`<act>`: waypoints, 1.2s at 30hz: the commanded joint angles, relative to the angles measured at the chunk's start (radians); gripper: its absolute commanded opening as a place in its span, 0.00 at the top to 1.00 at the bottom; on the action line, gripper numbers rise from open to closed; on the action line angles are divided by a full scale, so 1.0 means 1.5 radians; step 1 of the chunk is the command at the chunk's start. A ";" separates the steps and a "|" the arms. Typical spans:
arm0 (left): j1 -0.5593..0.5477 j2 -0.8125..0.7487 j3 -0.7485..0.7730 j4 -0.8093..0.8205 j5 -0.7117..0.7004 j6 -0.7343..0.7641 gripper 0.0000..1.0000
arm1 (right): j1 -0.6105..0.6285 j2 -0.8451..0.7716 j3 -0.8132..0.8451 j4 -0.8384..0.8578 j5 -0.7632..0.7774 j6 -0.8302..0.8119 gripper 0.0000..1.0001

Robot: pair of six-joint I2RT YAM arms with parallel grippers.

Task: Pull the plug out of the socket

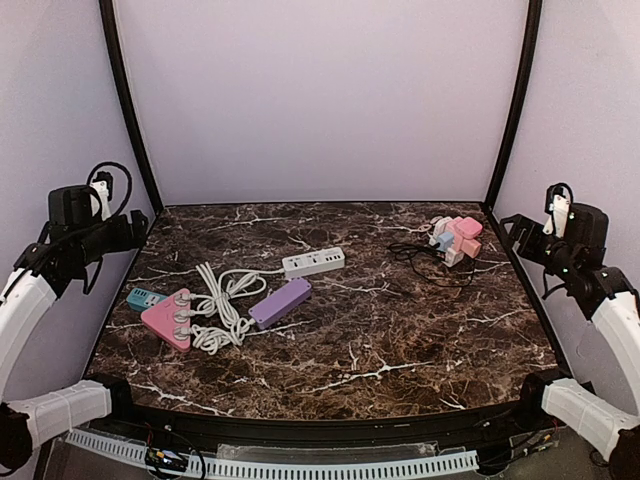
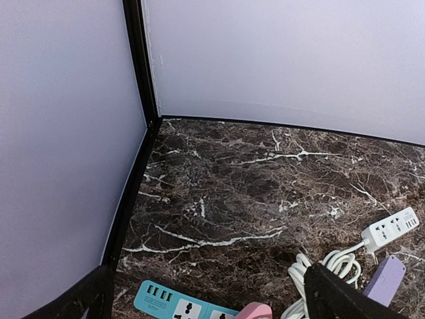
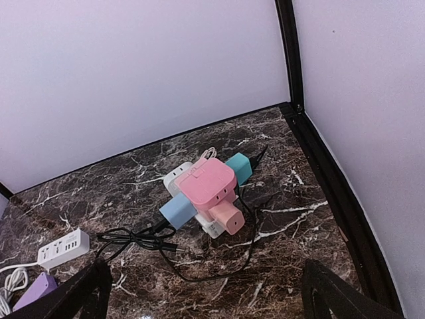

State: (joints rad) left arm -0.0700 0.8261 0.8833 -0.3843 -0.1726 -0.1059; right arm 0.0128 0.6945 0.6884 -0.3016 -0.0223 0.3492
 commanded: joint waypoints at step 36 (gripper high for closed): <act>0.188 -0.184 -0.386 0.069 0.316 -0.373 0.00 | -0.002 0.005 0.001 0.014 -0.126 0.057 0.01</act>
State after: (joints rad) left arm 0.2035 0.5770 0.3466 -0.3386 0.2161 -0.5941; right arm 0.0128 0.6941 0.6937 -0.3283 -0.1673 0.4122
